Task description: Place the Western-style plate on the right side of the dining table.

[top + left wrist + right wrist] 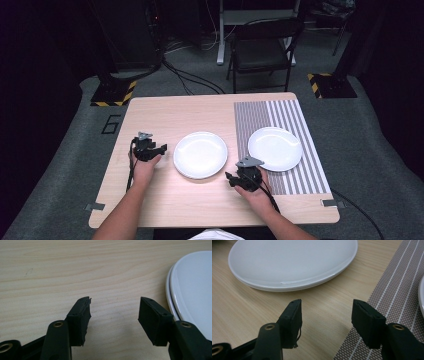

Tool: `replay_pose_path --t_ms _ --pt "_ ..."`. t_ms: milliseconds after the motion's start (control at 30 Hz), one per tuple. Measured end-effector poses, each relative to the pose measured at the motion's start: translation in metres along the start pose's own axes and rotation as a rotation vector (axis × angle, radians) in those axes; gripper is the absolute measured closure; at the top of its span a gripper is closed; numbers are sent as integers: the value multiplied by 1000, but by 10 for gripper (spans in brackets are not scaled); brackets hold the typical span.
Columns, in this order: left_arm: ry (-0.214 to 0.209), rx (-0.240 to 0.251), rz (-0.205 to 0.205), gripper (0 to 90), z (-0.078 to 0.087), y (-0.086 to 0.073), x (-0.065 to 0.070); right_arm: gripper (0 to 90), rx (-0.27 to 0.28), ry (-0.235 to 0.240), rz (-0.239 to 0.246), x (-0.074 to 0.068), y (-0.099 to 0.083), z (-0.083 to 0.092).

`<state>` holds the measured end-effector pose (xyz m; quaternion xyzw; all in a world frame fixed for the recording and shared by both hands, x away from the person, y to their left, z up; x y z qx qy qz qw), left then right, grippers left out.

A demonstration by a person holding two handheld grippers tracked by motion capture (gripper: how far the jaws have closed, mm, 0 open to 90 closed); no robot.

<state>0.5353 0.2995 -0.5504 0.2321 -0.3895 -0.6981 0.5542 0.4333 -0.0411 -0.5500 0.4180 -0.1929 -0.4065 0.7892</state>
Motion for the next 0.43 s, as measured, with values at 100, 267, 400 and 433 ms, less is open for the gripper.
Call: replay_pose_path --t_ms 100,267,400,433 --pt "4 1 -7 426 -2 0 1 409 -3 8 3 0 -1 0" --pt "0 -4 -11 424 -4 0 2 409 -15 7 3 0 -4 -1" --pt "1 -4 -15 421 -5 0 1 407 -13 8 3 1 -4 -2" --pt "4 -4 -15 421 -5 0 1 406 -16 10 1 1 -4 -2"
Point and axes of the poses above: each handheld gripper's, and its own axes: z roughly backward along the jaws, y roughly out of its top, x roughly to its right, the point moved 5 cm from there along -z, roughly forward along the jaws, and after that the axes turned 2 degrees about x, right-handed, at the moved point
